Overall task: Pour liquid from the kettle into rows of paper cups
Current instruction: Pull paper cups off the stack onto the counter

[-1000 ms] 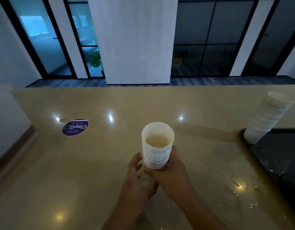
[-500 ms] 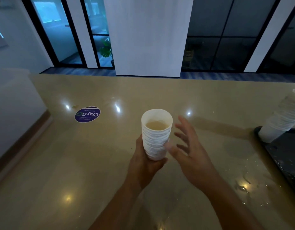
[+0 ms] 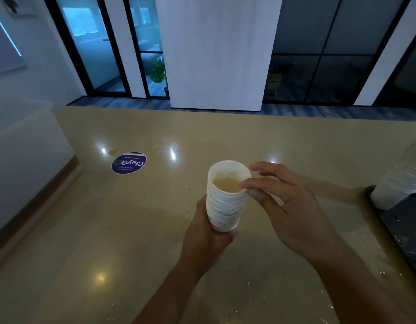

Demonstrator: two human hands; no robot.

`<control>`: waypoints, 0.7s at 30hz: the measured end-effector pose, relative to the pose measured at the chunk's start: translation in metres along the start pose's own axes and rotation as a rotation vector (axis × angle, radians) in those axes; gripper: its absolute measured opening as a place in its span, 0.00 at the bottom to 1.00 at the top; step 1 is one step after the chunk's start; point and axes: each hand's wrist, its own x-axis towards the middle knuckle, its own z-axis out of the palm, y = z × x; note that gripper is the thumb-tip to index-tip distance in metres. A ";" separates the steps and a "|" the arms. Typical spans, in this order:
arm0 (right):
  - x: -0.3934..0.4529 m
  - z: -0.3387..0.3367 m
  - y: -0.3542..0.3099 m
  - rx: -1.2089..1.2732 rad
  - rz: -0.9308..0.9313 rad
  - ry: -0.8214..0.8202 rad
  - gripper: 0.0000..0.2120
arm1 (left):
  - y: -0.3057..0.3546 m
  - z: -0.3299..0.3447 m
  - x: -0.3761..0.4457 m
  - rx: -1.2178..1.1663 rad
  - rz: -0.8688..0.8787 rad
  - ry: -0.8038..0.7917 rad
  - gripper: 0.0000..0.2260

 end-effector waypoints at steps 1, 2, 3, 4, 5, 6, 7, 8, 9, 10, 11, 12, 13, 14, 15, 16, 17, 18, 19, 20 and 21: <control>0.003 0.000 0.001 -0.035 -0.013 -0.011 0.11 | 0.001 -0.001 0.001 0.004 -0.001 -0.003 0.39; 0.005 -0.001 0.001 -0.071 -0.029 -0.020 0.11 | 0.001 -0.003 0.001 0.012 -0.003 -0.006 0.38; 0.009 -0.001 0.002 -0.109 -0.050 -0.025 0.10 | 0.001 -0.004 0.001 0.019 0.000 -0.007 0.38; 0.011 -0.002 0.003 -0.142 -0.073 -0.026 0.09 | 0.001 -0.005 0.000 0.028 0.000 -0.011 0.39; 0.014 -0.003 0.004 -0.170 -0.099 -0.030 0.09 | 0.000 -0.006 0.000 0.032 -0.001 -0.015 0.39; 0.017 -0.003 0.005 -0.193 -0.119 -0.041 0.09 | 0.000 -0.008 0.001 0.037 -0.001 -0.019 0.39; 0.020 -0.003 0.006 -0.210 -0.132 -0.059 0.09 | 0.001 -0.009 0.002 0.044 0.002 -0.026 0.40; 0.022 -0.004 0.007 -0.218 -0.144 -0.073 0.09 | 0.001 -0.010 0.003 0.051 0.008 -0.031 0.40; 0.024 -0.004 0.007 -0.221 -0.159 -0.078 0.09 | 0.002 -0.012 0.005 0.055 0.013 -0.035 0.40; 0.026 -0.003 0.007 -0.222 -0.173 -0.079 0.09 | 0.002 -0.013 0.007 0.057 0.014 -0.035 0.40; 0.027 -0.003 0.007 -0.225 -0.185 -0.080 0.10 | 0.002 -0.015 0.008 0.060 0.015 -0.033 0.41; 0.029 -0.002 0.006 -0.228 -0.197 -0.082 0.10 | 0.000 -0.016 0.010 0.062 0.015 -0.030 0.41; 0.030 0.000 0.005 -0.228 -0.211 -0.083 0.11 | -0.002 -0.018 0.011 0.063 0.011 -0.028 0.41; 0.031 0.003 0.005 -0.225 -0.227 -0.083 0.11 | -0.005 -0.020 0.011 0.063 0.002 -0.028 0.41; 0.032 0.006 0.004 -0.224 -0.249 -0.078 0.11 | -0.007 -0.022 0.012 0.065 -0.007 -0.027 0.41; 0.032 0.009 0.002 -0.219 -0.269 -0.069 0.12 | -0.010 -0.024 0.013 0.067 -0.010 -0.027 0.41; 0.034 0.013 0.001 -0.210 -0.280 -0.058 0.13 | -0.013 -0.027 0.014 0.069 -0.011 -0.030 0.41; 0.036 0.016 0.000 -0.198 -0.278 -0.046 0.13 | -0.016 -0.030 0.017 0.069 -0.010 -0.039 0.42; 0.038 0.019 -0.001 -0.181 -0.263 -0.038 0.13 | -0.018 -0.032 0.021 0.069 -0.011 -0.055 0.42; 0.040 0.021 -0.001 -0.165 -0.244 -0.031 0.13 | -0.019 -0.034 0.025 0.068 -0.012 -0.077 0.43; 0.043 0.023 -0.001 -0.150 -0.226 -0.026 0.14 | -0.020 -0.036 0.030 0.068 -0.011 -0.102 0.43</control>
